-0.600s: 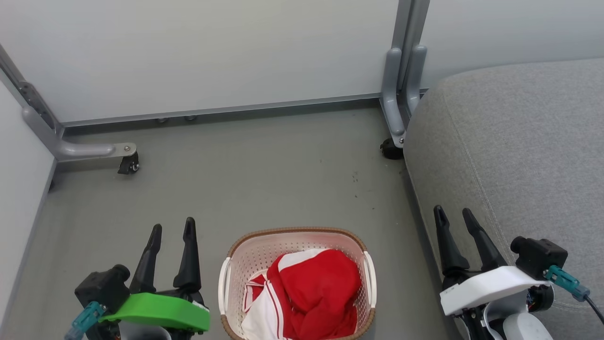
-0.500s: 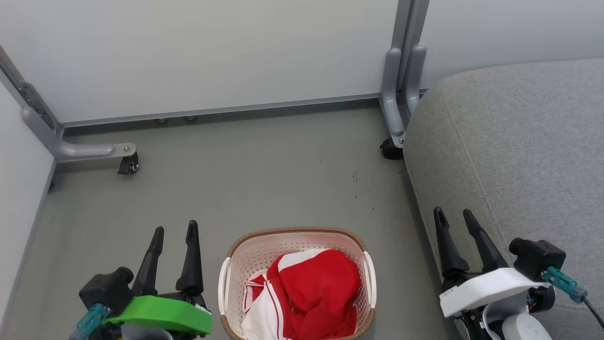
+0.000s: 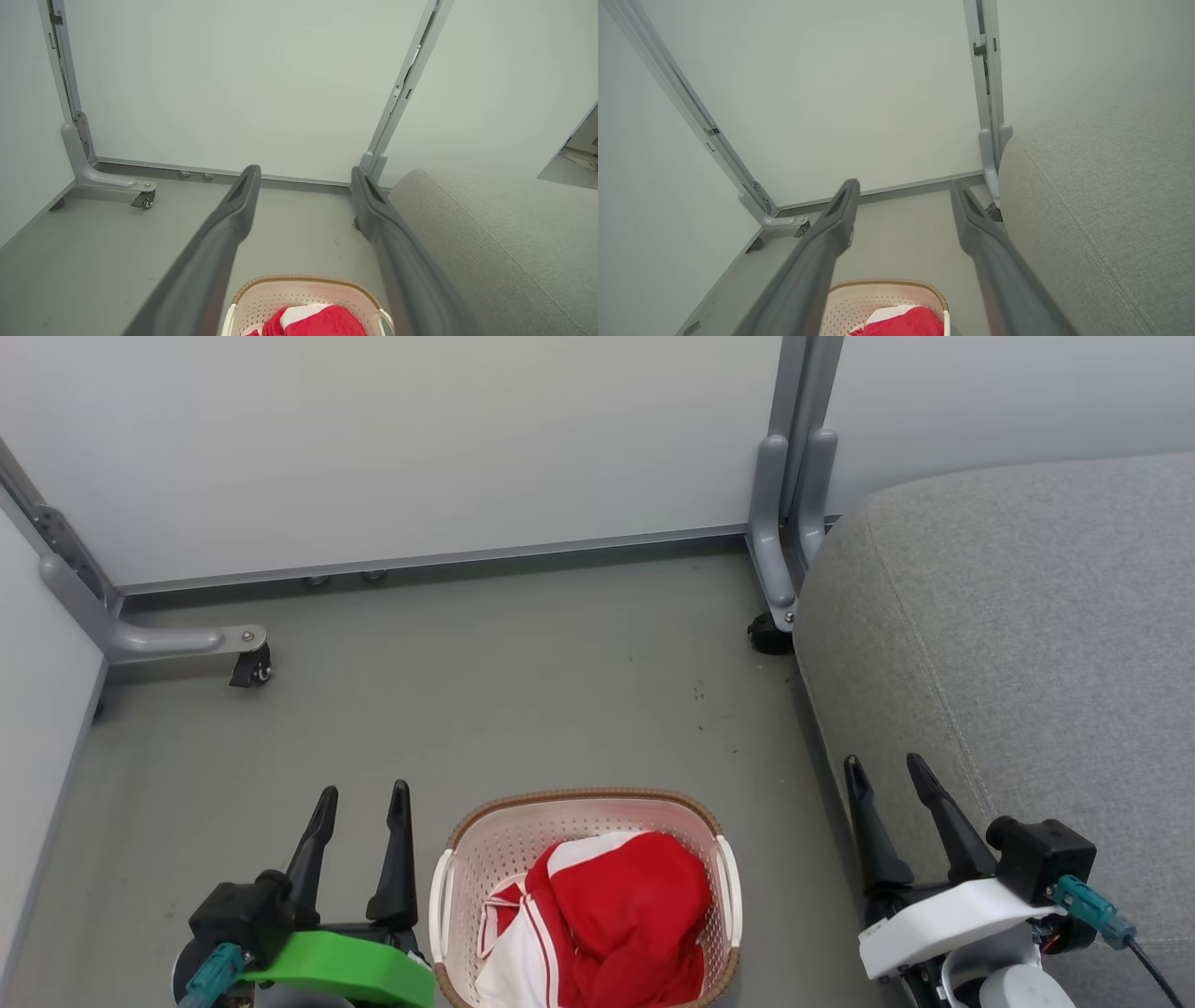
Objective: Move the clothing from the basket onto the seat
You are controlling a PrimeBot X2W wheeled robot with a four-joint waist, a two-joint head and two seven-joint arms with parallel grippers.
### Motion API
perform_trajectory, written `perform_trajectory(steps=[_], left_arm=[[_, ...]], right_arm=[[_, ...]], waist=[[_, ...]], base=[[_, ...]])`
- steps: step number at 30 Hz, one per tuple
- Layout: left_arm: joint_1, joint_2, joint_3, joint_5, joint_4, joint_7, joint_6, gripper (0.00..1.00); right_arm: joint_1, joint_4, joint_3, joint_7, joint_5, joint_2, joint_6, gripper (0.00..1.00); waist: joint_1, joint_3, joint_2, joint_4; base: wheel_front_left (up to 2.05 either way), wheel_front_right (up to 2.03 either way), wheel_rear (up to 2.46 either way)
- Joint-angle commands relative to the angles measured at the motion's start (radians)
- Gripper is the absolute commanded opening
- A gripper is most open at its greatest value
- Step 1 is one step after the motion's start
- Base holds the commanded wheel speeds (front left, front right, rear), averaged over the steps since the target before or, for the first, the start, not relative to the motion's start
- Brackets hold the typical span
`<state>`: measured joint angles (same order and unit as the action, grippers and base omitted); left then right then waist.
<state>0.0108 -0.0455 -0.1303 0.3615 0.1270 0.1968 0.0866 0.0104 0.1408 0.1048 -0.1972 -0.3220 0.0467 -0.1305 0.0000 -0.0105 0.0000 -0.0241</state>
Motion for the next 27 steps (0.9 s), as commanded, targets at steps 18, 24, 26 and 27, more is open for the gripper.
perform_trajectory(steps=[18, 24, 26, 27], left_arm=[[0.024, -0.007, -0.026, -0.151, 0.002, 0.044, 0.006, 1.00], [0.034, -0.007, -0.038, -0.195, 0.001, 0.055, 0.005, 1.00], [0.038, -0.007, -0.042, -0.212, 0.001, 0.059, 0.004, 1.00], [0.039, -0.007, -0.044, -0.220, 0.001, 0.062, 0.003, 1.00]], right_arm=[[-0.023, -0.007, 0.009, -0.045, 0.138, 0.005, 0.000, 1.00], [-0.029, -0.010, 0.017, -0.055, 0.177, 0.006, 0.000, 1.00], [-0.029, -0.010, 0.020, -0.058, 0.191, 0.006, 0.000, 1.00], [-0.029, -0.011, 0.022, -0.061, 0.199, 0.006, 0.000, 1.00]], waist=[[0.0000, -0.015, 0.0000, -0.009], [0.0000, -0.022, 0.0000, -0.008], [0.0000, -0.024, 0.0000, -0.008], [0.0000, -0.024, 0.0000, -0.007]], base=[[0.00, 0.00, 0.00], [0.00, 0.00, 0.00], [0.00, 0.00, 0.00], [0.00, 0.00, 0.00]])
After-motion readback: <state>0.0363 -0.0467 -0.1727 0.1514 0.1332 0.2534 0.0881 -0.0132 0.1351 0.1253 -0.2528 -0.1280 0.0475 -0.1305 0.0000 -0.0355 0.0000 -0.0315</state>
